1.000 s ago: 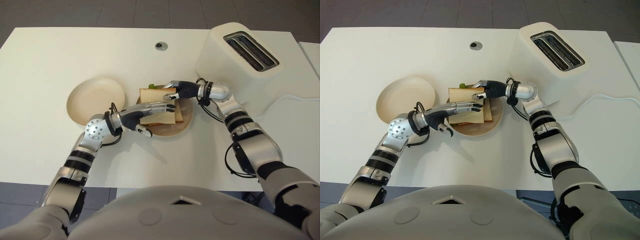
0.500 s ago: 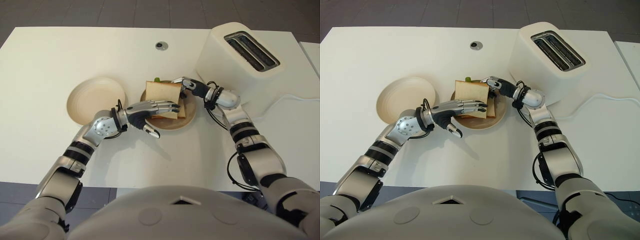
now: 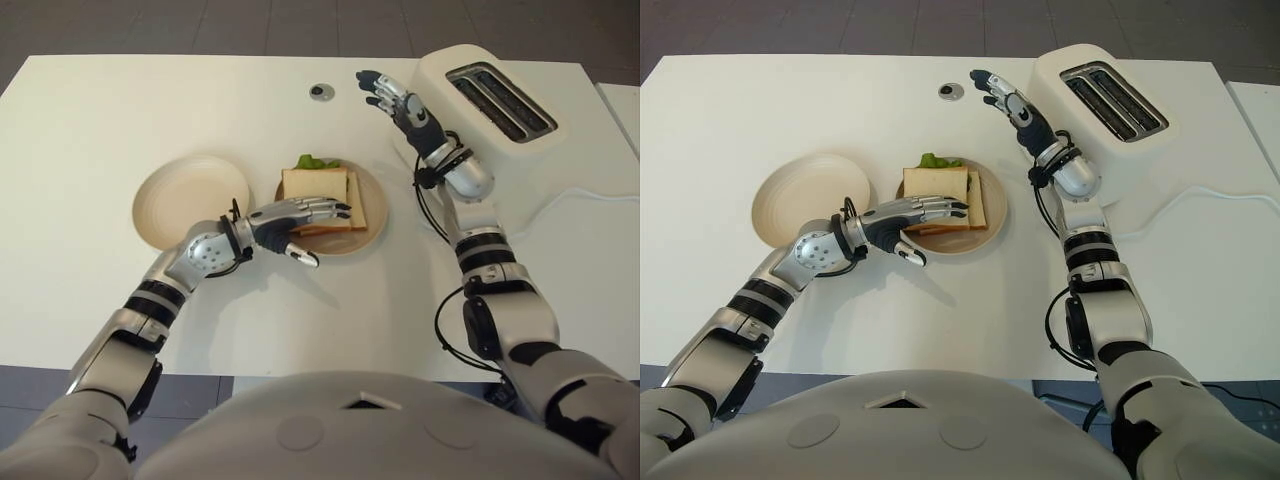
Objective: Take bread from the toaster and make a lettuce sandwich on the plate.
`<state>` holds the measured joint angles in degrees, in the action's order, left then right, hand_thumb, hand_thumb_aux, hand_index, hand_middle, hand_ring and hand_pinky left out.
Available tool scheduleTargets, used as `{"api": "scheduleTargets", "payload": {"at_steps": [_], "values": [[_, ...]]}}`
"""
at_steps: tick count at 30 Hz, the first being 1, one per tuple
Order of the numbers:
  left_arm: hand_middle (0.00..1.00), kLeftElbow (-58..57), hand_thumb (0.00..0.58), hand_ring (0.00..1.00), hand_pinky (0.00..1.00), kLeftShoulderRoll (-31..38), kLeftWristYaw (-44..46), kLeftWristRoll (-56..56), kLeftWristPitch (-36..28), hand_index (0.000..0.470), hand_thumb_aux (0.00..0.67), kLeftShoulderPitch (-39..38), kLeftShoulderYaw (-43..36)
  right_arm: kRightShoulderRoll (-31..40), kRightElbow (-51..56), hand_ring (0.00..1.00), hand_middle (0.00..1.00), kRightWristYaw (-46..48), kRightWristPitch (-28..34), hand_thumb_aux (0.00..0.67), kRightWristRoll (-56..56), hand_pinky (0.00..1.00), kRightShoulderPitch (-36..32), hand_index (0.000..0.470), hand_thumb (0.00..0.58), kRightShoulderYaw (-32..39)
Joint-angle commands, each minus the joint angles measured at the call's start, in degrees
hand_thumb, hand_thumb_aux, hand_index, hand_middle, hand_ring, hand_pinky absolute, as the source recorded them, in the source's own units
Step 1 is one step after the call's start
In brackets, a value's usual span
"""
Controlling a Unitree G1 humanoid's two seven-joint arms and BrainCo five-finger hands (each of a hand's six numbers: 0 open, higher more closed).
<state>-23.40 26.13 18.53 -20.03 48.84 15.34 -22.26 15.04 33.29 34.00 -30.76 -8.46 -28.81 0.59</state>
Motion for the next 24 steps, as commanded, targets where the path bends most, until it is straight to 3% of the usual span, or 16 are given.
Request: {"api": "scheduleTargets", "payload": {"at_steps": [1, 2, 3, 7, 9, 11, 14, 18, 20, 24], "values": [[0.41, 16.71, 0.580, 0.41, 0.41, 0.08, 6.45, 25.74, 1.39, 0.470, 0.670, -3.53, -3.05, 0.50, -14.11, 1.00, 1.00, 13.12, 7.80, 0.670, -12.60, 1.00, 8.92, 0.470, 0.580, 2.18], [0.78, 21.90, 0.580, 0.78, 0.78, 1.31, 9.03, 33.02, 0.98, 0.470, 0.670, -4.70, -4.85, 1.15, -18.15, 1.00, 1.00, 16.26, 10.09, 0.670, -15.68, 1.00, 11.34, 0.470, 0.580, 2.95], [1.00, 26.13, 0.580, 1.00, 1.00, 2.94, 12.22, 39.30, 0.32, 0.470, 0.670, -5.85, -6.53, 2.48, -22.71, 1.00, 1.00, 19.97, 12.32, 0.670, -18.51, 1.00, 14.44, 0.470, 0.580, 4.34], [1.00, 33.12, 0.580, 1.00, 1.00, 9.32, 26.07, 52.04, -3.10, 0.470, 0.670, -10.66, -10.62, 8.76, -31.84, 1.00, 1.00, 32.75, 14.75, 0.670, -19.75, 1.00, 24.60, 0.470, 0.580, 10.63], [1.00, 32.05, 0.580, 1.00, 1.00, 11.35, 31.47, 49.28, -4.47, 0.470, 0.670, -12.29, -12.23, 11.14, -31.36, 1.00, 1.00, 36.27, 13.30, 0.670, -15.94, 1.00, 27.51, 0.470, 0.580, 13.32], [1.00, 25.00, 0.580, 1.00, 1.00, 11.57, 34.28, 38.41, -5.76, 0.470, 0.670, -11.96, -13.62, 12.65, -29.09, 1.00, 1.00, 37.29, 11.25, 0.670, -10.56, 1.00, 29.00, 0.470, 0.580, 15.76], [1.00, 12.27, 0.580, 1.00, 1.00, 8.49, 28.37, 18.80, -9.66, 0.470, 0.670, -8.56, -13.03, 12.92, -24.95, 1.00, 1.00, 37.07, 9.18, 0.670, -4.41, 1.00, 28.74, 0.470, 0.580, 18.50], [1.00, 5.66, 0.580, 1.00, 1.00, 6.06, 22.27, 7.07, -10.82, 0.470, 0.670, -6.27, -12.19, 12.09, -17.46, 1.00, 1.00, 32.48, 6.08, 0.670, 5.34, 1.00, 26.25, 0.470, 0.580, 21.62], [1.00, 1.81, 0.580, 1.00, 1.00, 5.01, 16.40, 1.13, -11.00, 0.470, 0.670, -4.21, -11.11, 9.53, -13.37, 1.00, 1.00, 26.42, 4.09, 0.670, 8.18, 1.00, 23.72, 0.470, 0.580, 21.21], [1.00, -5.45, 0.580, 1.00, 1.00, 2.59, -2.70, -10.74, -12.28, 0.470, 0.670, 2.35, -7.45, 3.51, -2.90, 1.00, 1.00, 4.88, -0.64, 0.670, 15.87, 1.00, 15.42, 0.470, 0.580, 17.07]]}}
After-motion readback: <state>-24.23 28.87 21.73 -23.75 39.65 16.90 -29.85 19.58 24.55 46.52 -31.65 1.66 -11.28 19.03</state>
